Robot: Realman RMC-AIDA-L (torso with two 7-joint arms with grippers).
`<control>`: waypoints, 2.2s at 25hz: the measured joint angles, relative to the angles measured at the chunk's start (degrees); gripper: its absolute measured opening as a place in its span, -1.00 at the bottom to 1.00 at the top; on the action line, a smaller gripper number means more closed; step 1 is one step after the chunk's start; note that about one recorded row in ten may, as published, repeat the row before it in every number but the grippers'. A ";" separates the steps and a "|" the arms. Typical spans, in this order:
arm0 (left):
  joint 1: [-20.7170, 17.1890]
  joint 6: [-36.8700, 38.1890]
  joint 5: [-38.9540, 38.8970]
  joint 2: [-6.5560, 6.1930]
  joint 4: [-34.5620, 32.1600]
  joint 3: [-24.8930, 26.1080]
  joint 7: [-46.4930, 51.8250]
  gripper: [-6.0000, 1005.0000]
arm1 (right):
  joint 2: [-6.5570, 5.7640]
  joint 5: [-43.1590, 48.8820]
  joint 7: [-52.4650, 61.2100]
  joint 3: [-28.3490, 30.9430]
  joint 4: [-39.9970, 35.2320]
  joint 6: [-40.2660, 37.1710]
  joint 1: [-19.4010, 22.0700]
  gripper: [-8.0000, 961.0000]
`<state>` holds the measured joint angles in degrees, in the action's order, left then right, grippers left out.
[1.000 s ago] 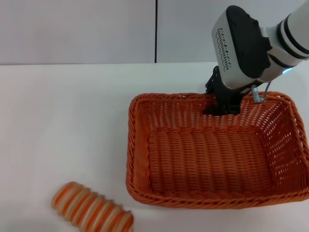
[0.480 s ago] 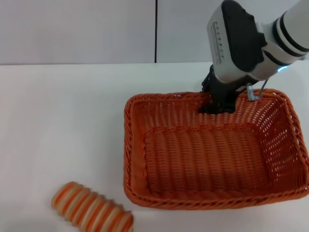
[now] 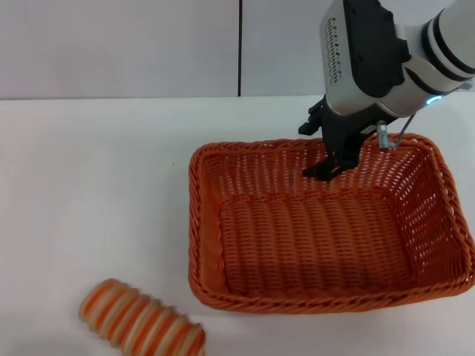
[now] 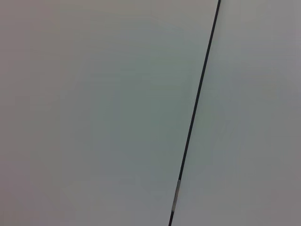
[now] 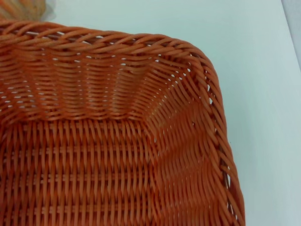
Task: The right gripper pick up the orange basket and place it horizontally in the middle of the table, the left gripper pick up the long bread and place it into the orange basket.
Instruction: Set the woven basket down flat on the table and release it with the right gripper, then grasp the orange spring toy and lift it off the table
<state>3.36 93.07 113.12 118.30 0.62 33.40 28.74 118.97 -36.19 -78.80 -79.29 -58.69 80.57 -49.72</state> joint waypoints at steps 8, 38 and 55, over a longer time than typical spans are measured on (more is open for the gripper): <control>-0.01 0.04 0.01 -0.17 -0.63 0.00 -0.02 0.54 | 0.09 -2.88 2.95 -0.80 -11.07 4.95 4.54 0.51; 4.70 9.00 6.27 -0.84 -52.24 -48.40 54.45 0.54 | 0.13 -74.49 -11.16 29.43 -18.24 13.83 52.51 0.51; 11.09 13.93 25.02 -0.32 -52.02 -52.17 63.72 0.54 | 0.19 -75.39 -13.82 31.66 -12.06 14.88 51.68 0.51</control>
<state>14.44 107.00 138.13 117.97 -51.40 -18.77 92.46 119.16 -111.57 -92.62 -47.63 -70.75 95.44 1.96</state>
